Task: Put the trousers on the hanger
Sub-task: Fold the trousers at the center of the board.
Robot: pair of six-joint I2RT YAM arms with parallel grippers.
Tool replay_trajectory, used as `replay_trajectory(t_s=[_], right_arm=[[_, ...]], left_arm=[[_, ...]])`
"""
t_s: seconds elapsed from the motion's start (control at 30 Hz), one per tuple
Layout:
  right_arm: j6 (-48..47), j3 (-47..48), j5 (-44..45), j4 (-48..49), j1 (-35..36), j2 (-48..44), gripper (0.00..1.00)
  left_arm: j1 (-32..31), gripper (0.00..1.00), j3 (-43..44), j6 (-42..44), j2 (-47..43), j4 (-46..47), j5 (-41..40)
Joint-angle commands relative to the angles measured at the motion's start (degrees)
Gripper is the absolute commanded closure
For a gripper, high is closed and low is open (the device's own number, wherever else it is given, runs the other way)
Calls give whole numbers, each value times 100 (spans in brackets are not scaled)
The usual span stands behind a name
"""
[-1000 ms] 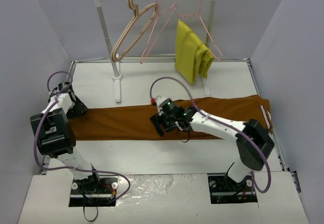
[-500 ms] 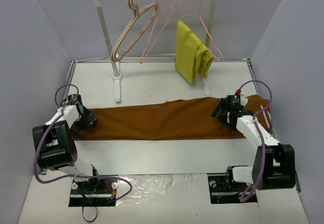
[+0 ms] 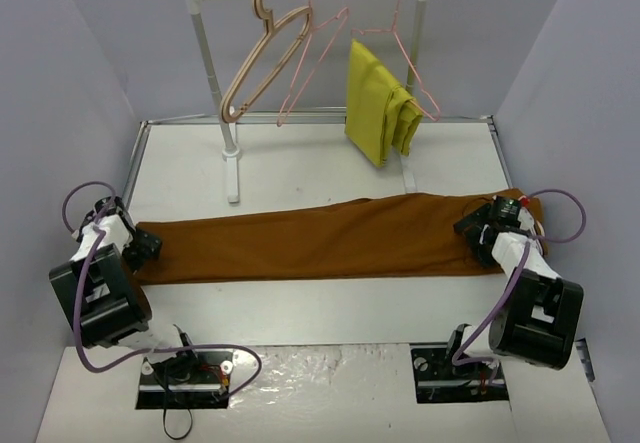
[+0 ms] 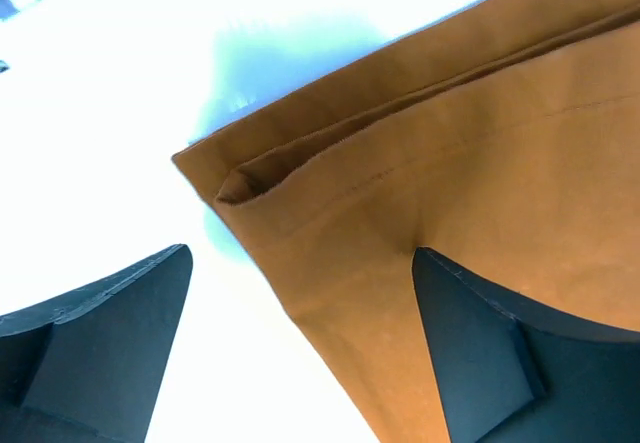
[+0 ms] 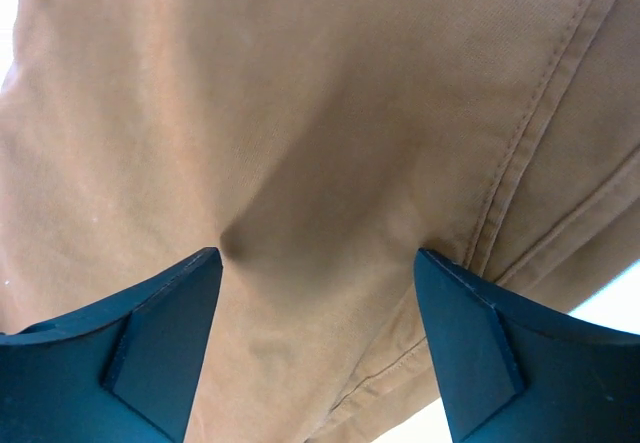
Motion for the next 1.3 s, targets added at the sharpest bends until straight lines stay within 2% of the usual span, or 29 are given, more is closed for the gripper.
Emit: replay_trajectory(t_s=[0.0,0.07,0.1,0.17,0.33,0.63,0.7,0.73,0.77,0.83,0.87,0.9,1.0,1.03,1.1,1.2,1.27], right_arm=[[-255,130,442,-403,74,-422,25],[-316,104,688,-456,223,-668,17],[-395,77,680,-465,302,-713,8],[-518,33,636,-474,505,-784,0],[-729,-28,287,-413,804,-863,0],[-976,-151,-14,-263,883,-924,0],[-976,-151,-23,-263,883,-916,0],[-976,-151,-23,-263,875,-916,0],[-958,-151,-41,-263,874,-907,0],[-958,-134,-50,-263,874,-907,0],[-958,-134,-50,-263,874,-907,0],[-958,-134,-50,-263,883,-907,0],[-932,-151,-67,-263,874,-907,0],[-932,-151,-67,-263,883,-907,0],[-914,-151,-94,-246,874,-916,0],[-932,-143,-111,-237,875,-916,0],[-949,-151,-138,-228,883,-916,0]], left_arm=[[-13,7,401,-43,-545,-353,-235],[5,3,401,-114,-765,-433,-691],[22,3,358,-131,-792,-416,-745],[57,4,331,-149,-749,-363,-693],[66,4,226,-53,-388,-74,-772],[119,0,261,264,542,437,-508],[128,10,252,282,727,411,-491],[128,10,252,273,772,411,-482],[128,19,217,255,807,402,-473],[128,27,164,273,842,454,-525],[128,39,129,351,851,489,-552],[128,45,146,387,869,481,-587],[128,61,243,484,974,358,-649],[128,62,252,484,1001,332,-631],[128,59,243,484,992,288,-605],[128,40,252,493,913,200,-579],[128,35,252,484,826,112,-526]])
